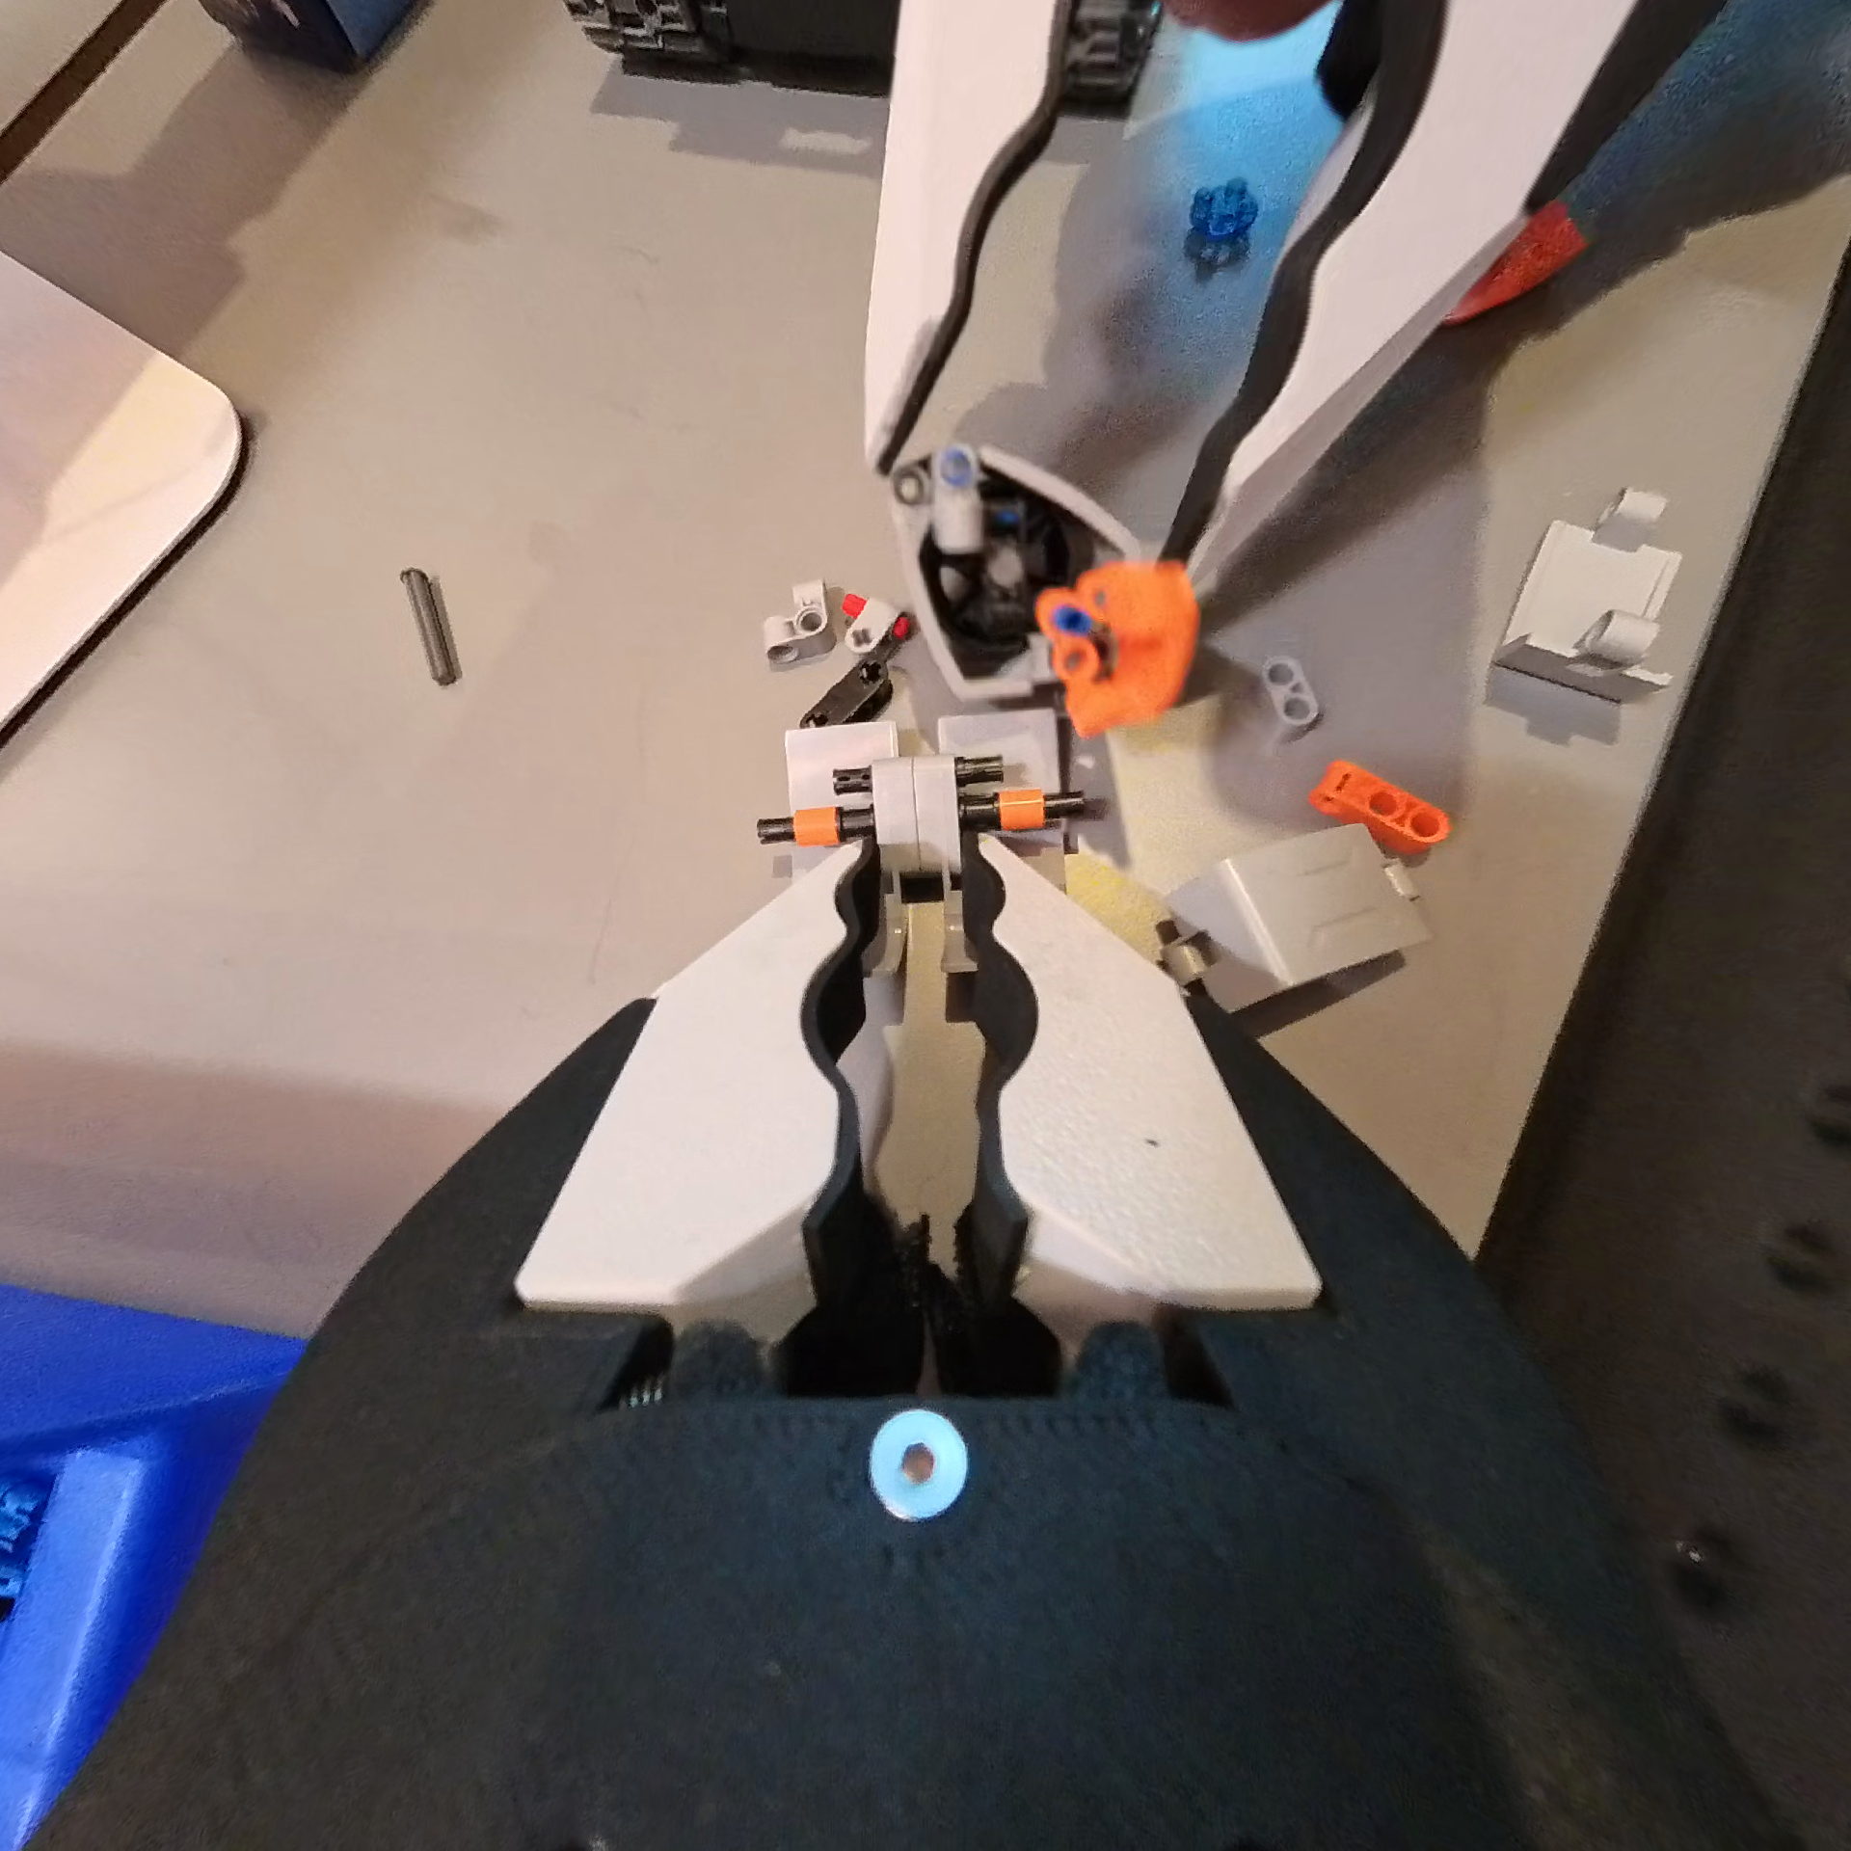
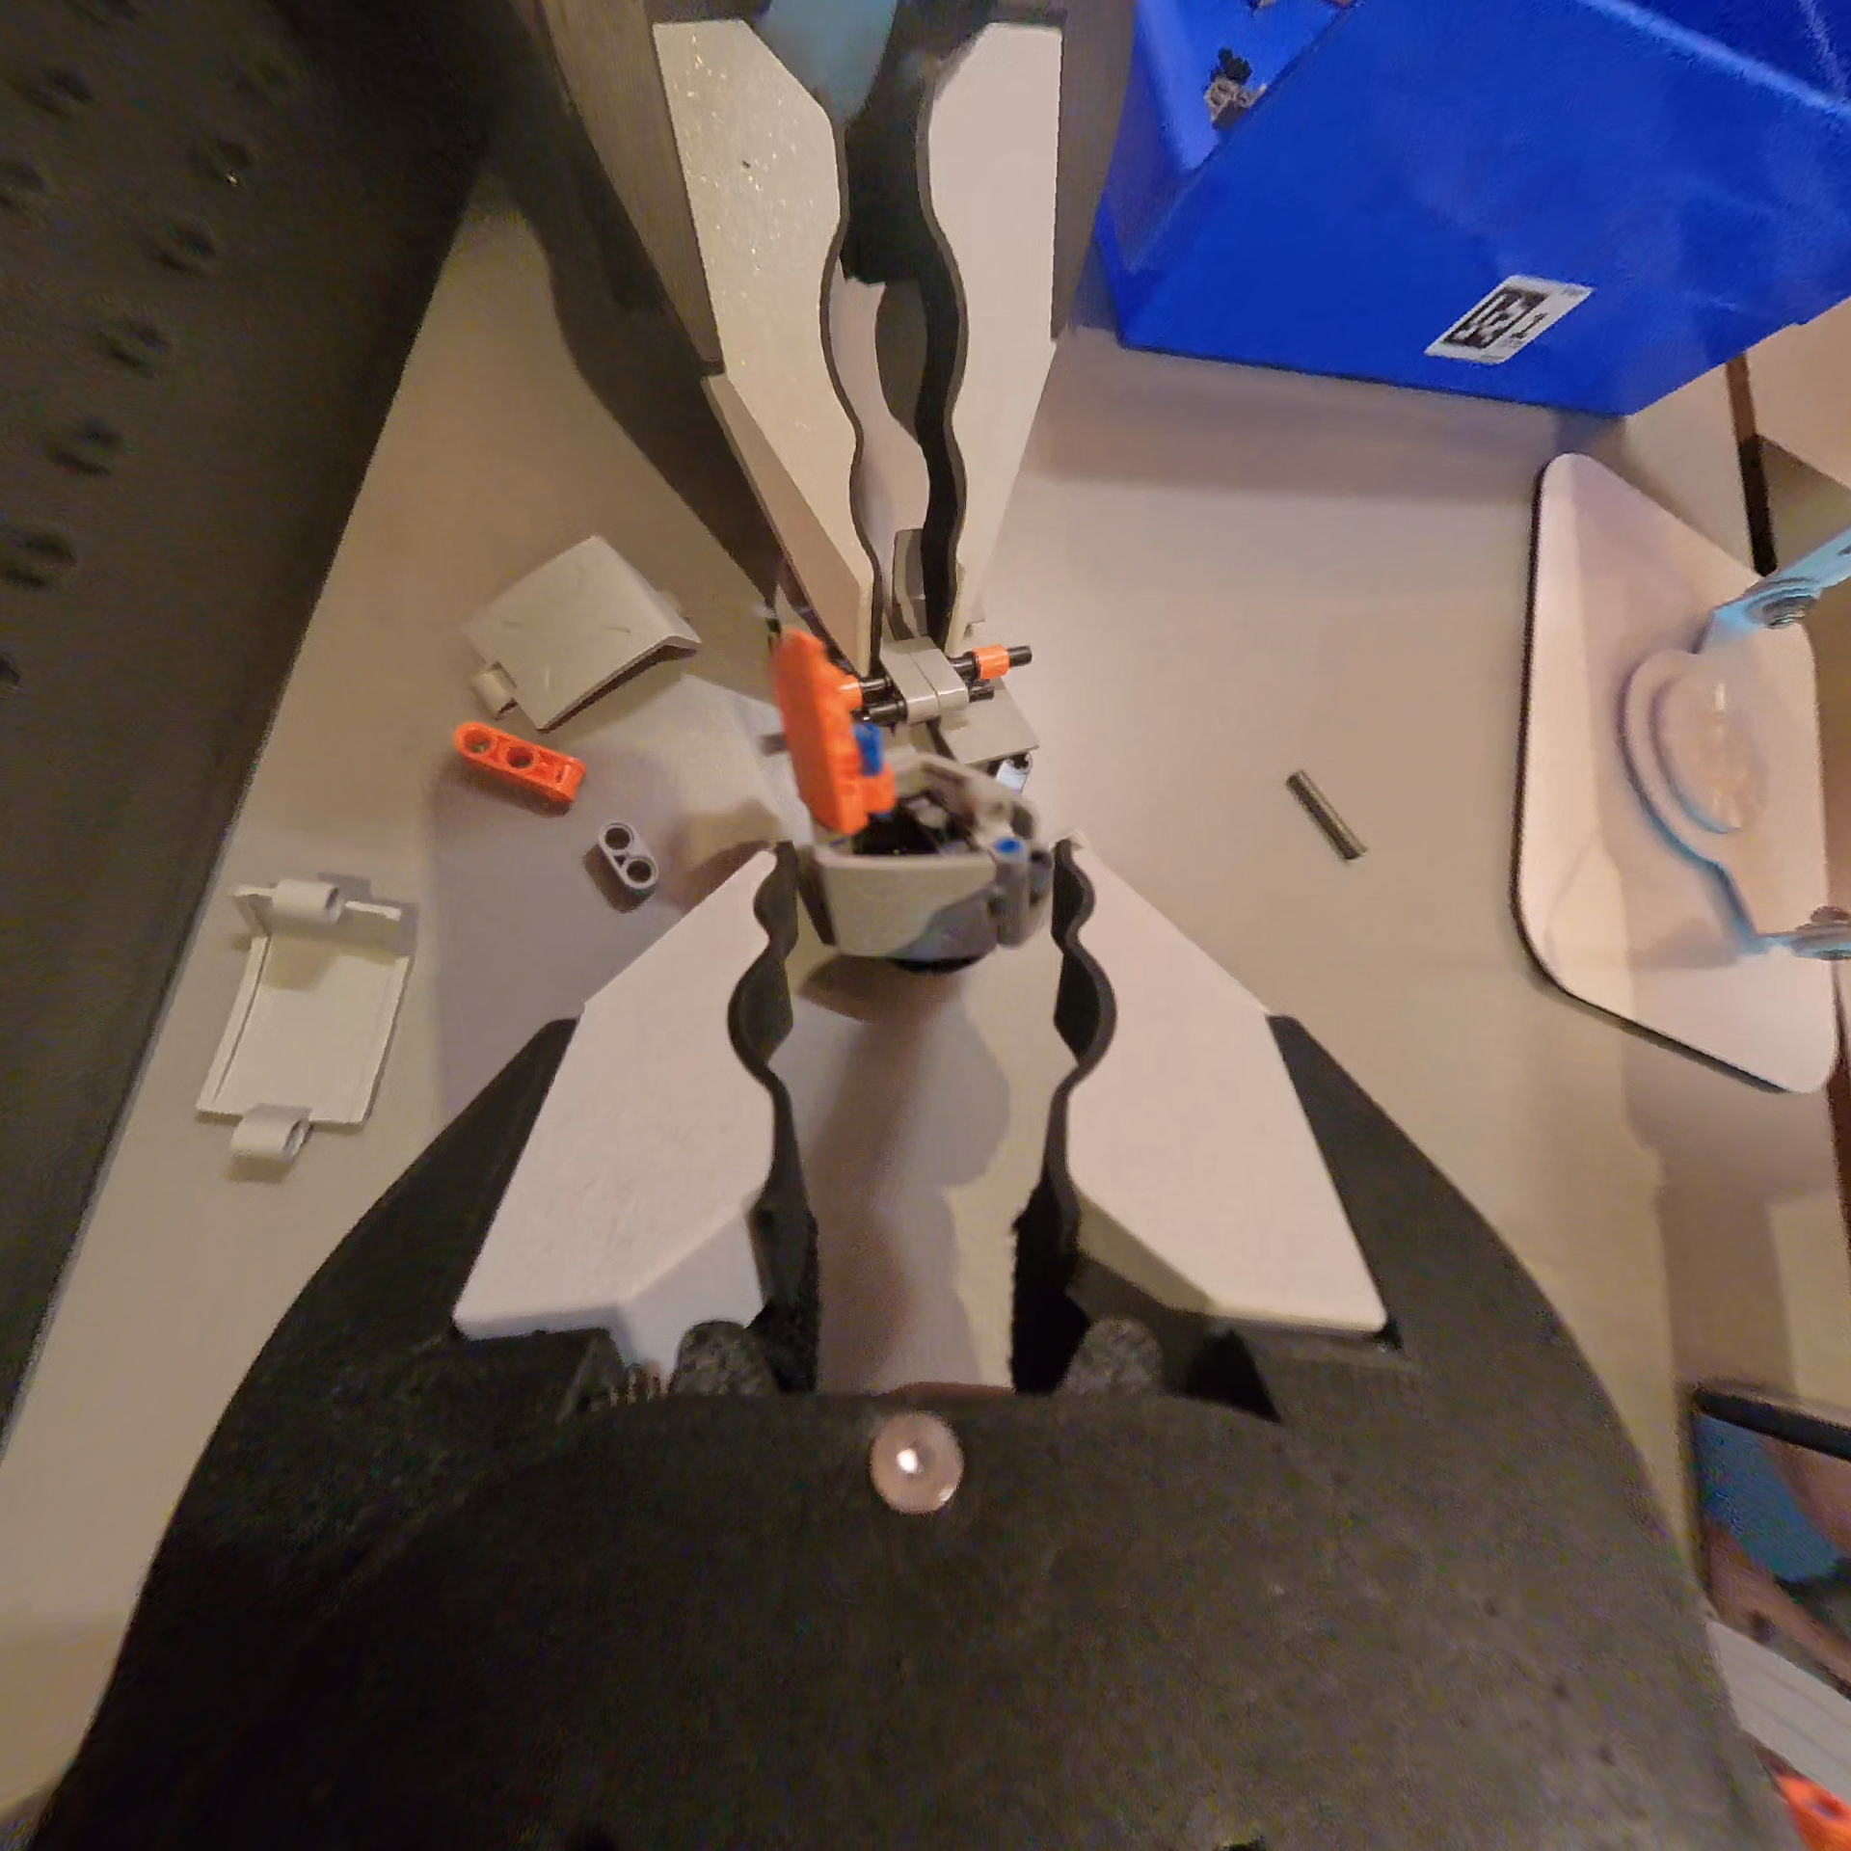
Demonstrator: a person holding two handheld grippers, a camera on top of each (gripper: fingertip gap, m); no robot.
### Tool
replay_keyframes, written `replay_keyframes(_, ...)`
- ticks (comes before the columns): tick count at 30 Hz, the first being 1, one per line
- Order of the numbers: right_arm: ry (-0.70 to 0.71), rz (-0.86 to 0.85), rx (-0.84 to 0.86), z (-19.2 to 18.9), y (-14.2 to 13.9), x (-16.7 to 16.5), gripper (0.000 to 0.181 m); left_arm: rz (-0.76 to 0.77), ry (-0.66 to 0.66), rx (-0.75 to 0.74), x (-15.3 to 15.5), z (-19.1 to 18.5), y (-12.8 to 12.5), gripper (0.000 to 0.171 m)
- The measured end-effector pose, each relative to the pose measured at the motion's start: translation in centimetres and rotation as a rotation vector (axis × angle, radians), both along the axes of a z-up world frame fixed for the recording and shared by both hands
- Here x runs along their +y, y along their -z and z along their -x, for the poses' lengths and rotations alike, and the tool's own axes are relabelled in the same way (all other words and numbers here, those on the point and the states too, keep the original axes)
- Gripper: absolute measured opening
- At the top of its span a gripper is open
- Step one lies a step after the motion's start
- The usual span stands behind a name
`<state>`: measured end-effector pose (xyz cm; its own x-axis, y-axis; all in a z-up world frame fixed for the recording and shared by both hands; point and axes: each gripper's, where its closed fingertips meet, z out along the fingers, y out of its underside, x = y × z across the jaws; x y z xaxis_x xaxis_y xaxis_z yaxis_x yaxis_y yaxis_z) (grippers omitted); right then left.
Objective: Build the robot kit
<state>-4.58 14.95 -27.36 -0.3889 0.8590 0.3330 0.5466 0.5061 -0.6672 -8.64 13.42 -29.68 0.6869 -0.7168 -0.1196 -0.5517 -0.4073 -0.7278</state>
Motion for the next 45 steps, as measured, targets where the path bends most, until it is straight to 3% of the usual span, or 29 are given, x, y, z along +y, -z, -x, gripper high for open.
replay_keyframes(5, -0.017, -0.070, -0.036, -0.8, -0.8, -0.4, 0.043, 0.005, 0.007, 0.001, 0.0, -0.2, 0.0, 0.013)
replay_keyframes(9, 0.002, -0.039, -0.079, -1.0, -0.3, 0.0, 0.035, 0.006, 0.005, -0.004, 0.2, -0.2, -0.2, 0.013)
replay_keyframes(14, 0.010, 0.062, -0.050, -1.9, -1.6, 0.5, 0.030, 0.012, -0.001, -0.012, 0.3, -0.1, -0.3, 0.013)
replay_keyframes(17, -0.003, 0.100, -0.075, -1.7, -0.6, 0.5, 0.015, 0.015, 0.004, -0.015, 0.4, -0.3, -0.3, 0.013)
replay_keyframes(20, -0.033, 0.111, -0.068, -1.3, -0.4, 0.0, 0.014, 0.009, -0.001, -0.013, 0.4, -0.3, -0.3, 0.013)
replay_keyframes(28, -0.106, -0.234, -0.116, -0.3, 0.1, -1.4, 0.014, -0.008, -0.012, -0.035, 0.4, 0.0, -0.9, 0.013)
replay_keyframes(34, -0.156, -0.366, -0.178, 1.0, 1.4, -2.5, 0.013, -0.004, -0.050, -0.055, 0.2, 1.0, -1.1, 0.013)
replay_keyframes(45, -0.159, -0.382, -0.124, 1.6, 1.5, -2.8, 0.012, 0.012, -0.034, -0.014, 0.2, 0.8, 0.0, 0.013)
